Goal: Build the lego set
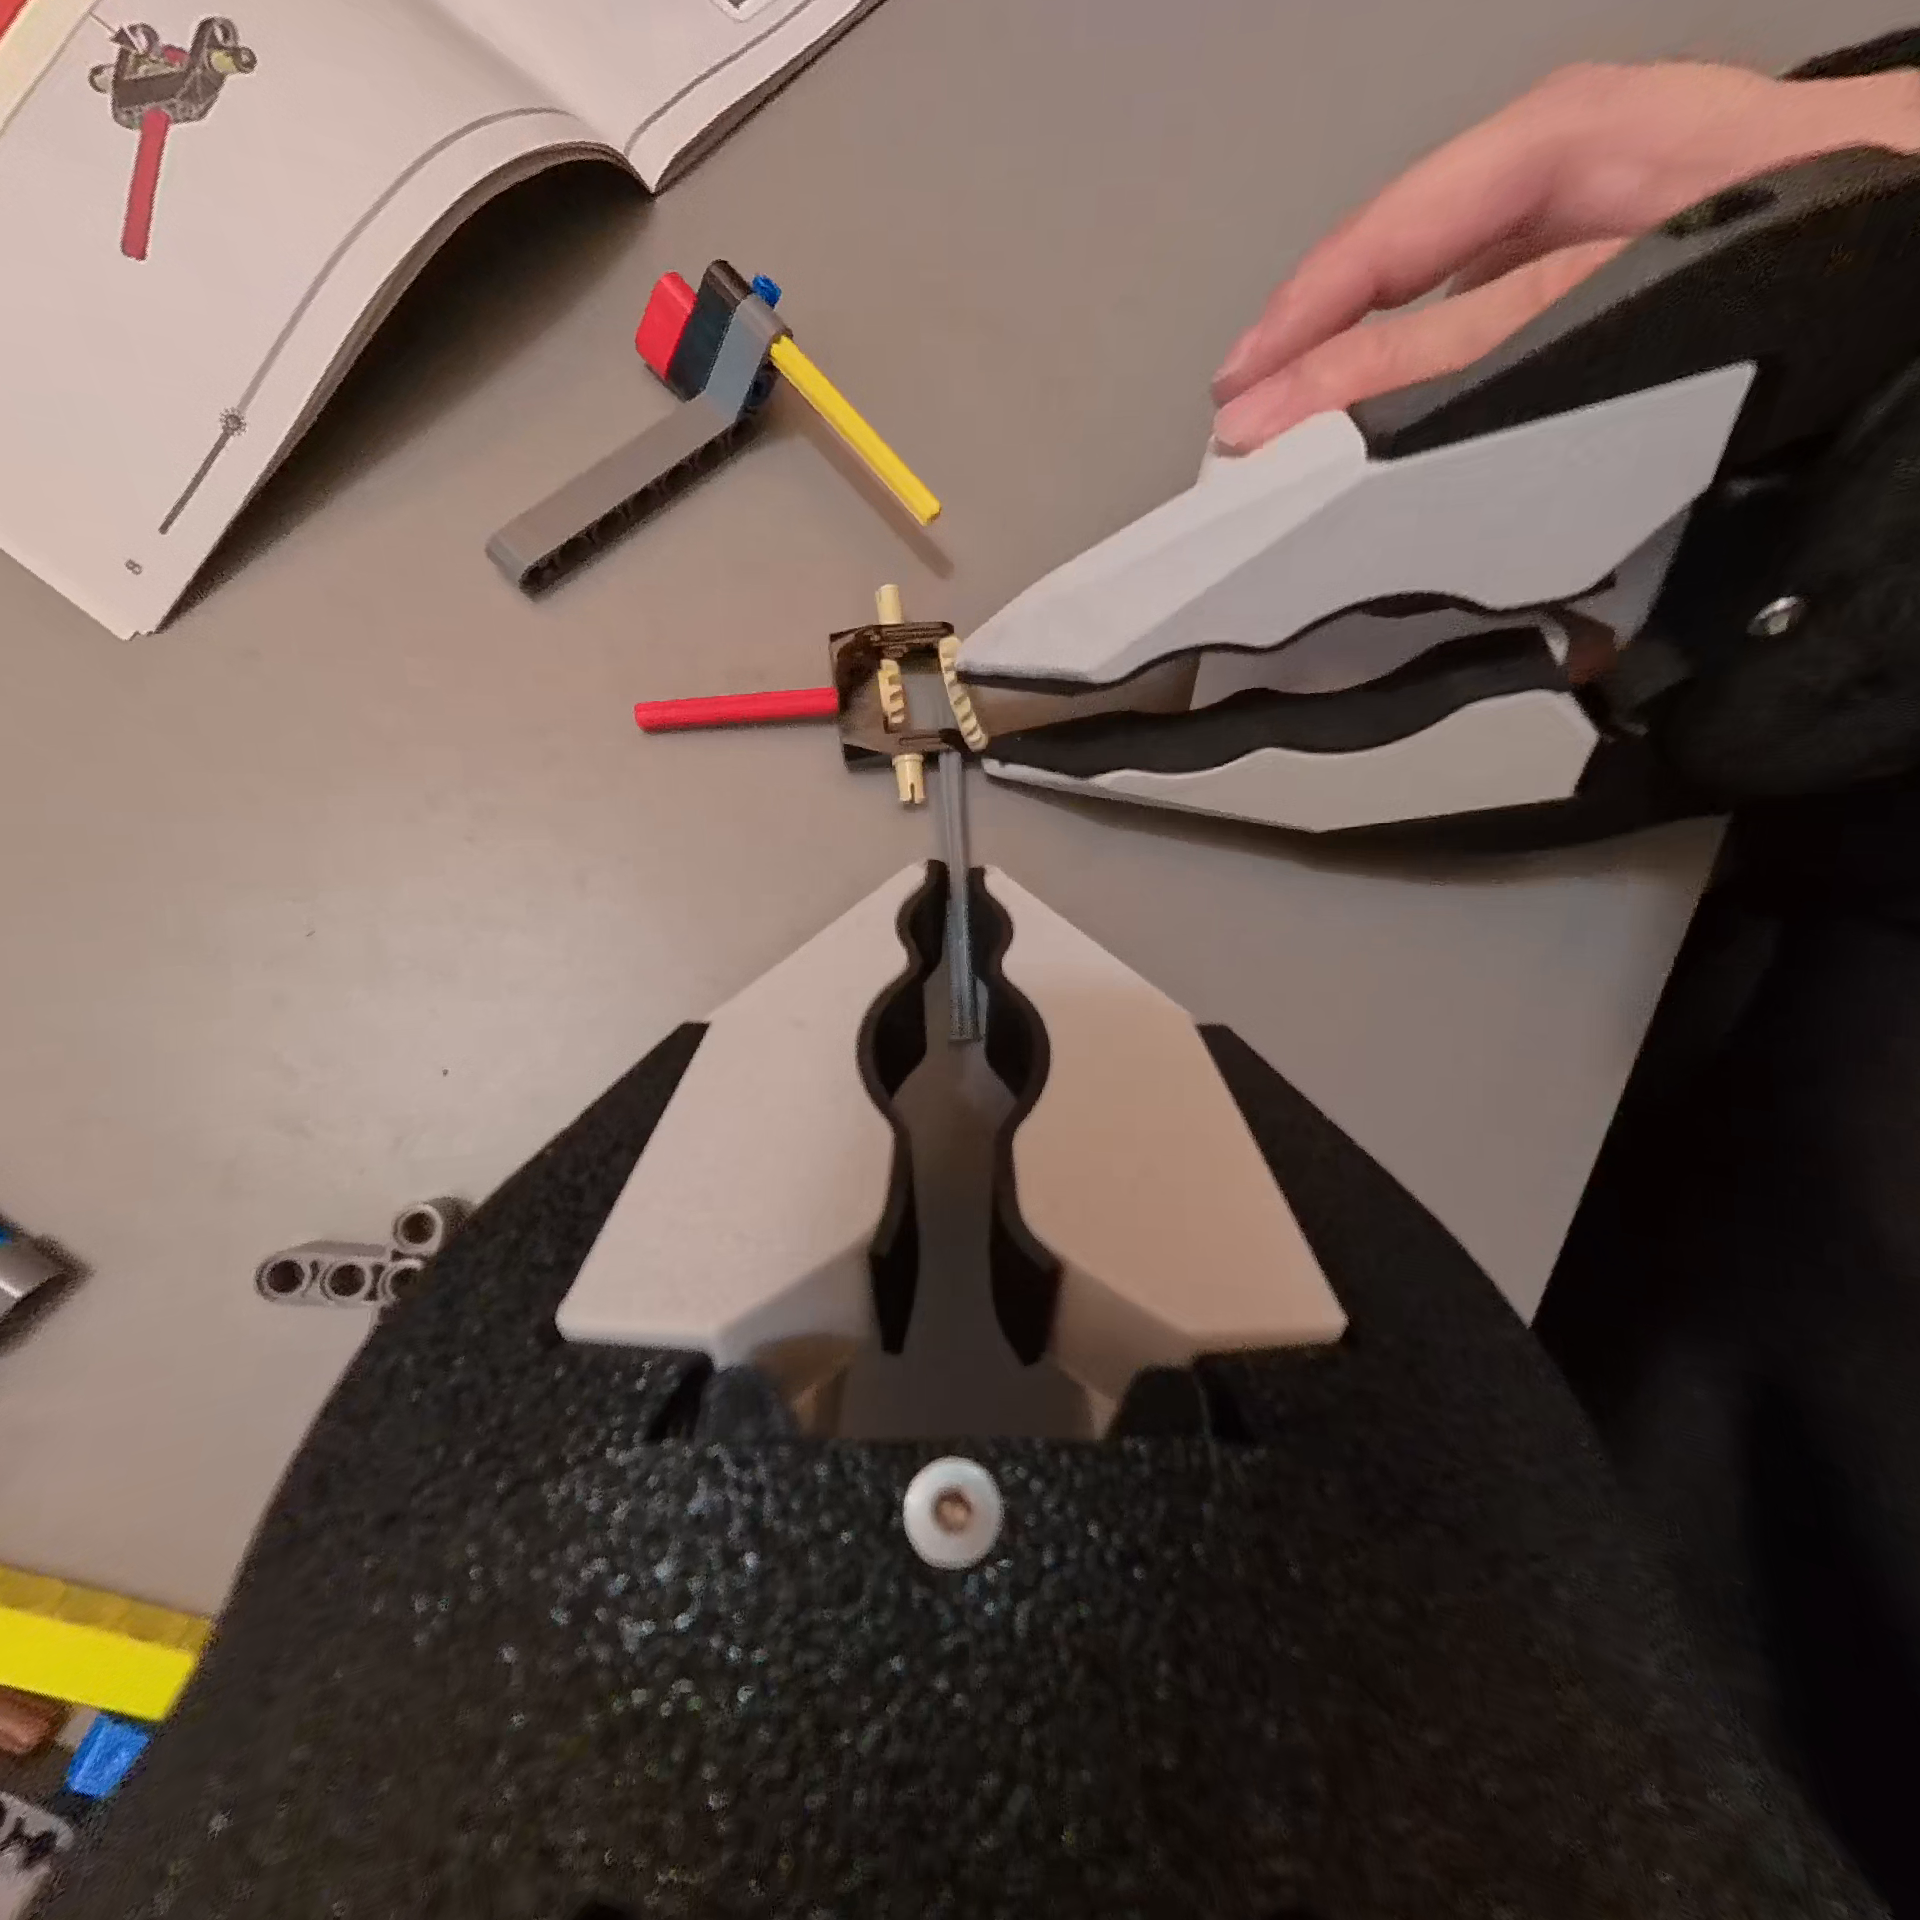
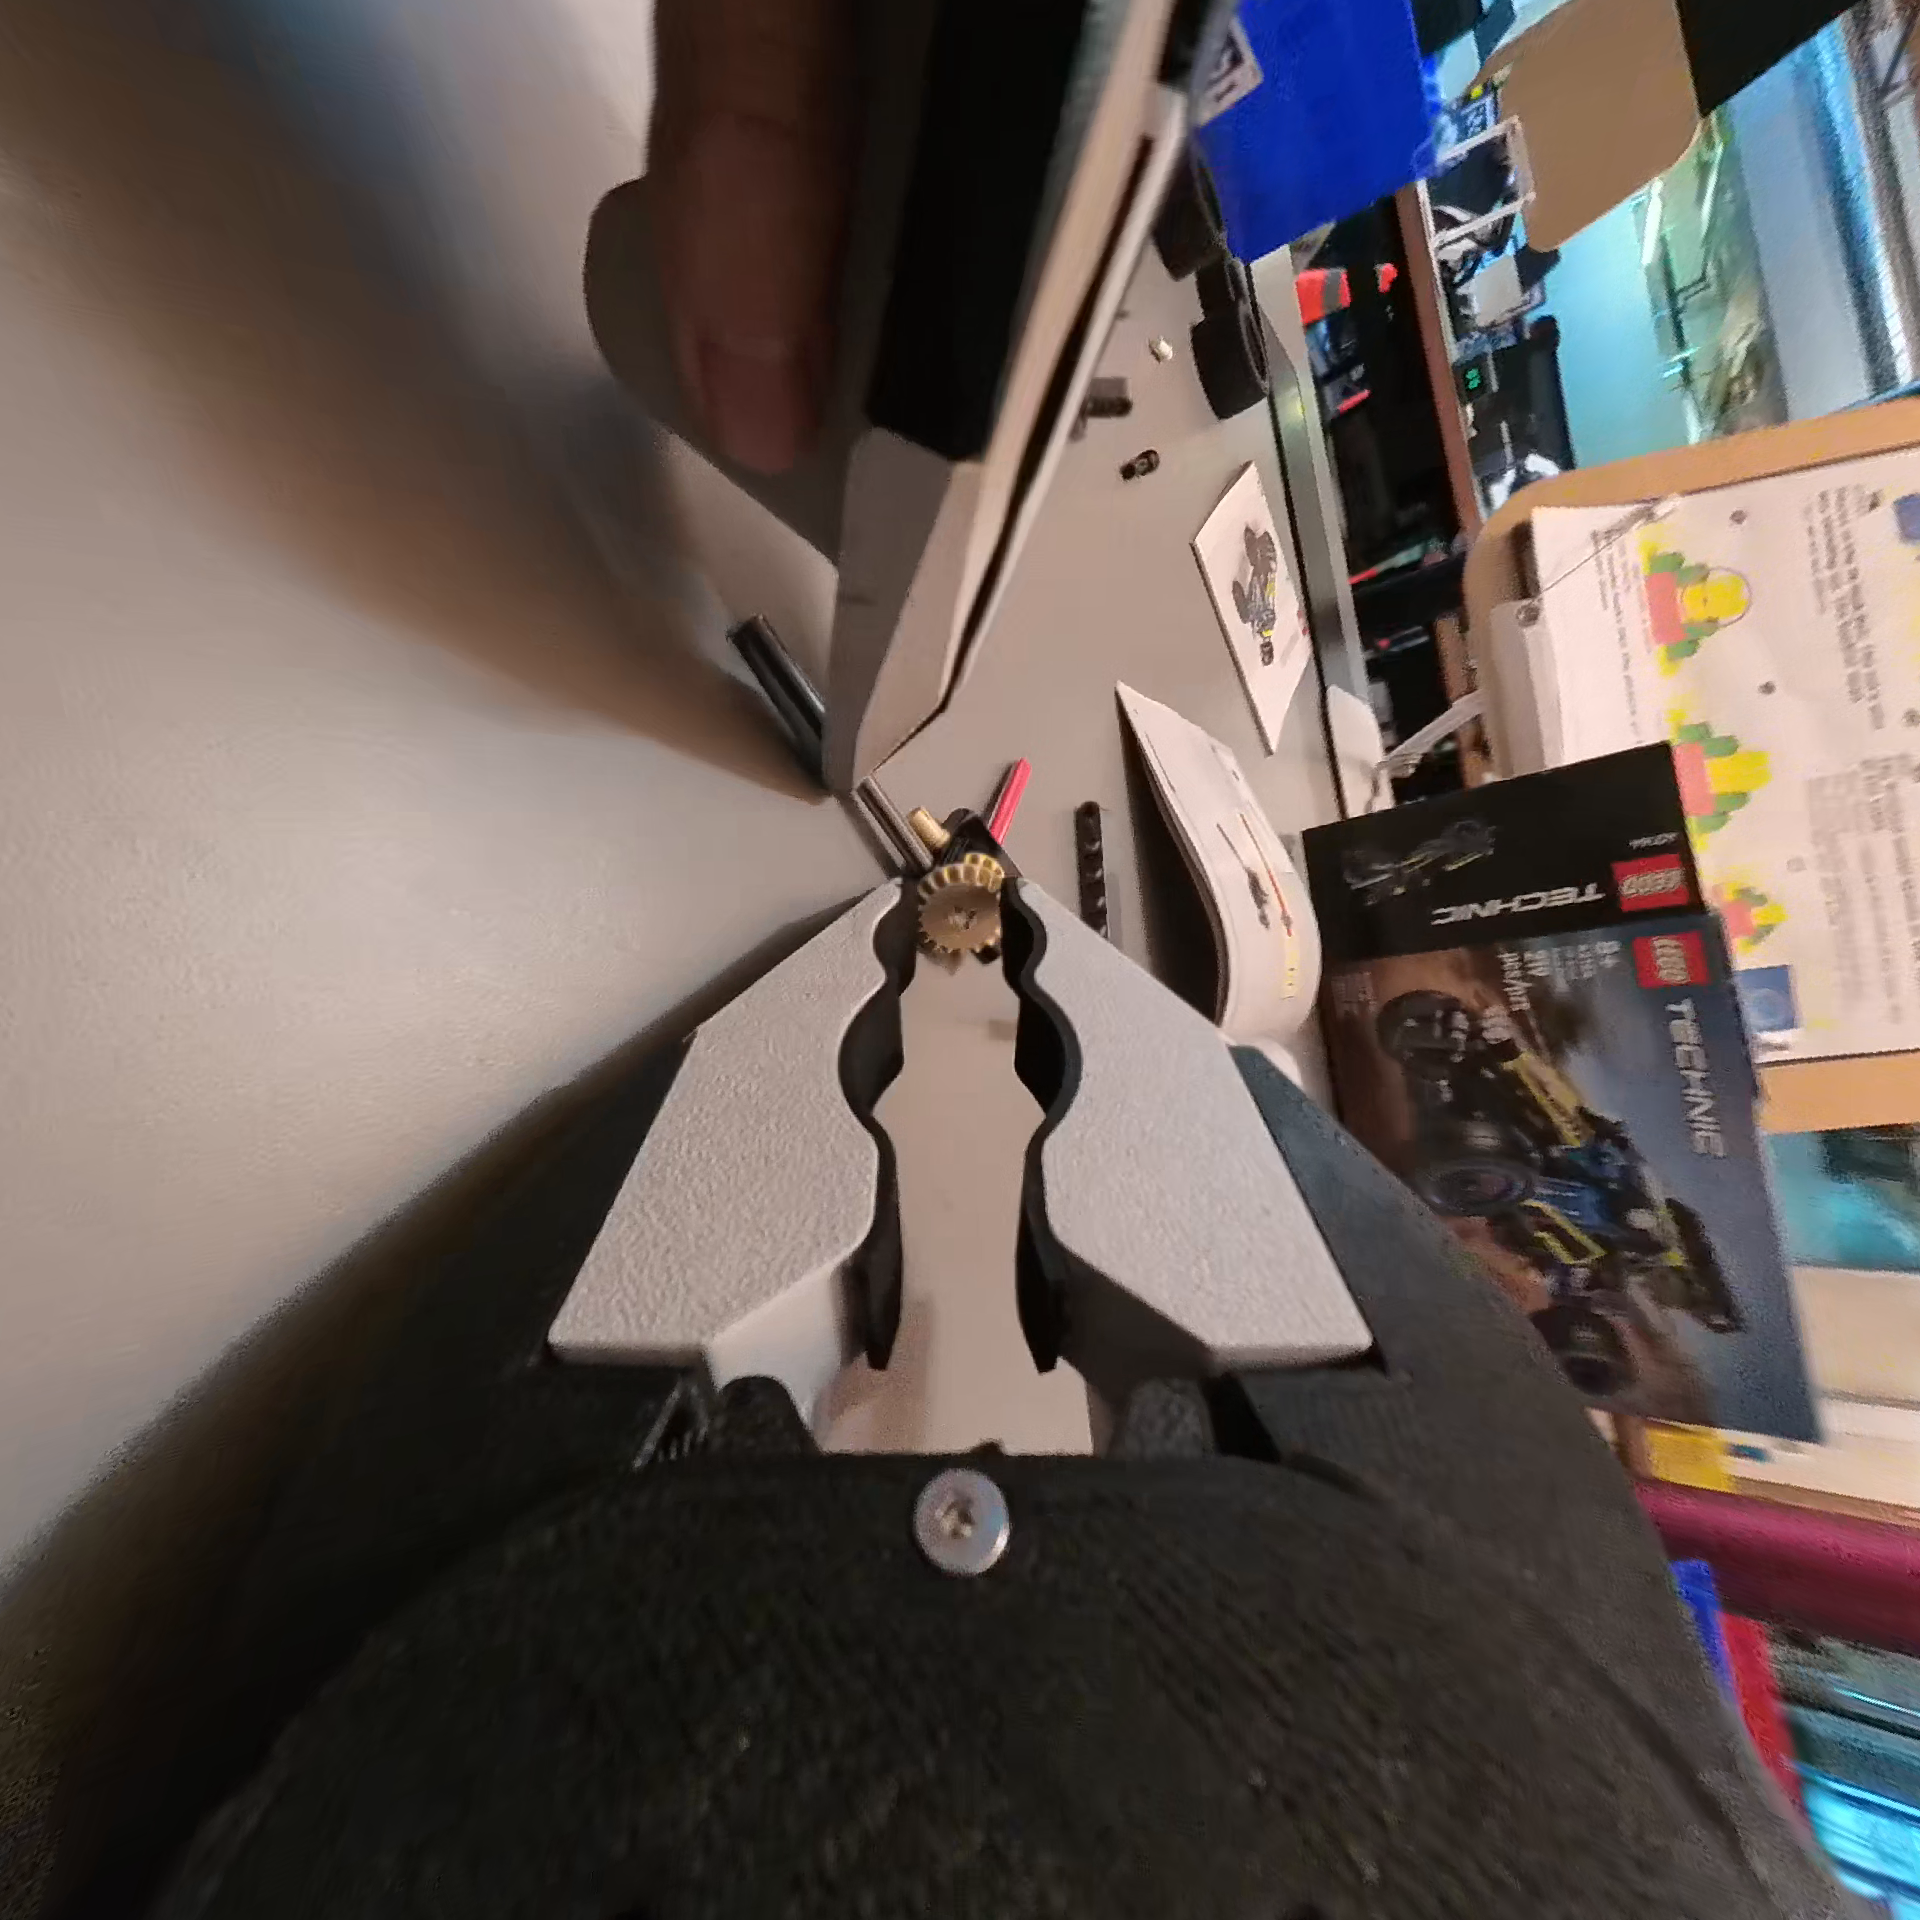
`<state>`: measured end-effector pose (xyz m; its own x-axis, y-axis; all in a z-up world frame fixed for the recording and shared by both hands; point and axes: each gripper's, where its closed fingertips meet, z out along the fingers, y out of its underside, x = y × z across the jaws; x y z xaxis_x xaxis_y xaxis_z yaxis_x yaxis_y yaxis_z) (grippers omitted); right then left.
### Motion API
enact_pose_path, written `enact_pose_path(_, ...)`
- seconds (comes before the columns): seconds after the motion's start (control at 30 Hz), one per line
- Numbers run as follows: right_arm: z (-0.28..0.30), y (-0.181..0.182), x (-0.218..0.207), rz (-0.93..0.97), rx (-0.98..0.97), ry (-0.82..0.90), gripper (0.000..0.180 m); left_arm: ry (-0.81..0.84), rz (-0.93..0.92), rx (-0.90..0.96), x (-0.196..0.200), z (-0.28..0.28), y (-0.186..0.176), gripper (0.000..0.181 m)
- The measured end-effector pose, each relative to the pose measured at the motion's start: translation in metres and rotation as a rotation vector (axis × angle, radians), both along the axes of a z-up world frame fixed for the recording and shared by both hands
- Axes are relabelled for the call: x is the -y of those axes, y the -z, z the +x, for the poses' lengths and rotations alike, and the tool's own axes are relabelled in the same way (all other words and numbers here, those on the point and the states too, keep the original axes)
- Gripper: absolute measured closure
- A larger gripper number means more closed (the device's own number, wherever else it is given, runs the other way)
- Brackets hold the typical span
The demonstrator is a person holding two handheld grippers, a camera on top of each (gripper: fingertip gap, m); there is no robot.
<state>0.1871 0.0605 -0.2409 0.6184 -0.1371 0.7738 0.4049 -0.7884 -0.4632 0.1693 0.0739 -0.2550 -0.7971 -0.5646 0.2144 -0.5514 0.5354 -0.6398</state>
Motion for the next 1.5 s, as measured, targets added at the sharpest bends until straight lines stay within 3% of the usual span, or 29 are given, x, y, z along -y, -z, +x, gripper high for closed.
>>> enact_pose_path(0.07,0.002,-0.001,0.001,0.063,-0.073,0.018,0.166,0.005,0.002,0.002,0.0,0.0,0.0,0.179)
enact_pose_path(0.13,0.003,0.001,0.003,0.129,-0.201,0.062,0.179,0.009,-0.004,0.005,0.002,0.0,0.0,0.179)
enact_pose_path(0.33,-0.001,0.003,0.007,0.175,-0.371,0.113,0.169,0.01,-0.021,0.007,0.004,0.001,0.0,0.179)
enact_pose_path(0.4,-0.006,0.003,0.01,0.147,-0.383,0.099,0.154,0.01,-0.027,0.005,0.004,0.001,0.0,0.179)
enact_pose_path(0.5,-0.007,0.002,0.016,0.116,-0.384,0.089,0.151,0.01,-0.031,0.004,0.005,0.001,0.0,0.179)
enact_pose_path(1.03,-0.003,0.011,0.016,0.167,-0.496,0.174,0.177,0.017,-0.045,-0.003,0.006,-0.001,0.0,0.179)
enact_pose_path(1.2,-0.001,0.009,0.015,0.197,-0.509,0.191,0.173,0.03,-0.042,0.002,0.006,-0.002,0.0,0.179)
enact_pose_path(1.3,-0.005,0.007,0.012,0.237,-0.562,0.178,0.162,0.032,-0.055,-0.001,0.008,-0.002,0.0,0.179)
enact_pose_path(1.5,-0.003,0.009,0.015,0.261,-0.612,0.214,0.165,0.042,-0.064,0.002,0.009,-0.002,-0.001,0.179)
